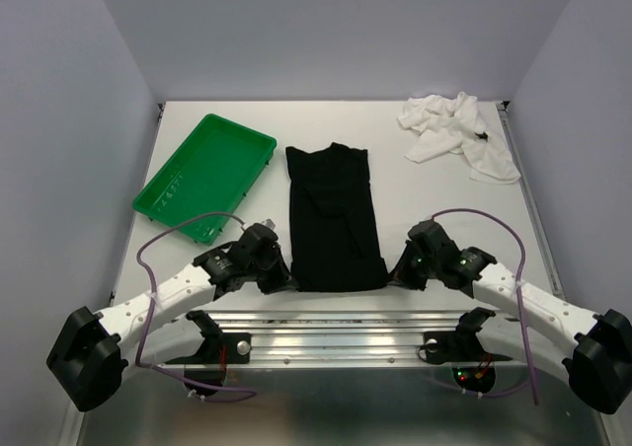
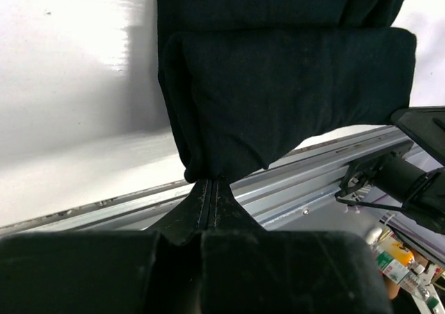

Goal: Roll the t-shirts
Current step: Roll the T-shirt to the center of the board.

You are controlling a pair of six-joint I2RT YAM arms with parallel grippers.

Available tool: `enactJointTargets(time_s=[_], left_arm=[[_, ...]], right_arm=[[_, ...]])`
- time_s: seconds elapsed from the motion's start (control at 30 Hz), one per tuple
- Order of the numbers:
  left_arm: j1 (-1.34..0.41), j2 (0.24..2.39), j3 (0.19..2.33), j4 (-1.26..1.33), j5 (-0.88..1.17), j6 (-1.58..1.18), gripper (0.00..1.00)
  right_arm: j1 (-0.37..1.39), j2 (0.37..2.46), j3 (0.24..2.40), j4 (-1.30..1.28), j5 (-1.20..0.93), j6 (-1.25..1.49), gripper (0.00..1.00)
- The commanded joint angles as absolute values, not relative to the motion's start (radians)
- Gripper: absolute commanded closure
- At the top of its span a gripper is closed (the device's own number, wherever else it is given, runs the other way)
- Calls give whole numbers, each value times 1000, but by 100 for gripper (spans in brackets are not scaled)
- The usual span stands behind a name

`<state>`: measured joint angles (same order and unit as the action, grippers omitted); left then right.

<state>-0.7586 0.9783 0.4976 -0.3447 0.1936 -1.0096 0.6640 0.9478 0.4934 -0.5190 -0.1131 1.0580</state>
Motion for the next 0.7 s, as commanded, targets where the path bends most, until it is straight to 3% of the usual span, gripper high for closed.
enactJointTargets(time_s=[0.0,0.33,0.67], left_arm=[[-765,936,534,-414,149,-1046,100],[-753,1035,662,-454,101,-1028,100],[-600,1109,758,-457,130,-908,100]], right_arm=[[675,930,529,-561,-91,1072,99],[675,1022,663,-574,-17,1052,99],[675,1181,819,-583,80,1000,99]])
